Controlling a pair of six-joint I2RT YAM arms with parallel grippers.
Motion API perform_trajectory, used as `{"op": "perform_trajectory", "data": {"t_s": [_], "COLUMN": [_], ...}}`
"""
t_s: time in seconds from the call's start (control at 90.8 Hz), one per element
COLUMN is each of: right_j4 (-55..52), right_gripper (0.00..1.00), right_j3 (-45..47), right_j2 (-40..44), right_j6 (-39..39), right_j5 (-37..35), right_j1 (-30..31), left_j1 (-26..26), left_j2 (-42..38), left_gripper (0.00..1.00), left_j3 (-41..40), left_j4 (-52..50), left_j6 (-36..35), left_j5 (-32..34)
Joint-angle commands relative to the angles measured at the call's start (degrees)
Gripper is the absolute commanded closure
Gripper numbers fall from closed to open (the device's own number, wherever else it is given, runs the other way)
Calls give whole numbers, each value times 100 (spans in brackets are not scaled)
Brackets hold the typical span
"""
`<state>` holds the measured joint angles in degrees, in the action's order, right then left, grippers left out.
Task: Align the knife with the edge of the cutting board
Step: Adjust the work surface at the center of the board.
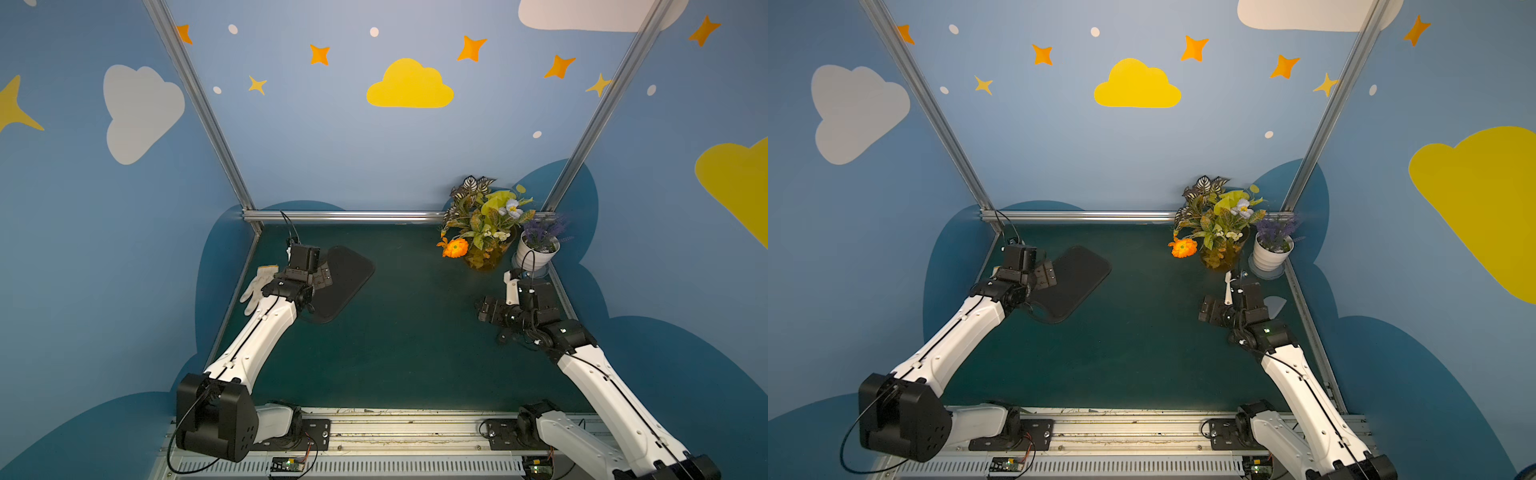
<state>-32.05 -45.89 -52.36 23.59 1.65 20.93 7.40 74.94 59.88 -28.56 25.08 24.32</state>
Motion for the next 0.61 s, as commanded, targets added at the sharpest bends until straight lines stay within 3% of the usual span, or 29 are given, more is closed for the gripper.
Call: {"op": "perform_trajectory", "data": {"t_s": [0.0, 0.22, 0.363, 0.595], "right_j4": [-165, 130, 305, 385], "right_gripper": [2, 2, 2, 2], "right_j3": [-109, -57, 31, -27], "right_j2": [63, -65, -217, -455], "right_j6": [36, 162, 245, 219], "right_j5": [250, -11, -90, -153], "right_j1": [381, 1162, 1493, 2044], "left_j1": [-489, -1559, -1780, -1855], "left_j2": [-31, 159, 600, 1627], "left_gripper": [0, 1, 4, 24], "left_j3": [95, -434, -369, 388], "left_j4": [-1072, -1372, -1482, -1984], "left_j6": [925, 1158, 996, 756], "left_j5": [-647, -1758, -1878, -1918]}}
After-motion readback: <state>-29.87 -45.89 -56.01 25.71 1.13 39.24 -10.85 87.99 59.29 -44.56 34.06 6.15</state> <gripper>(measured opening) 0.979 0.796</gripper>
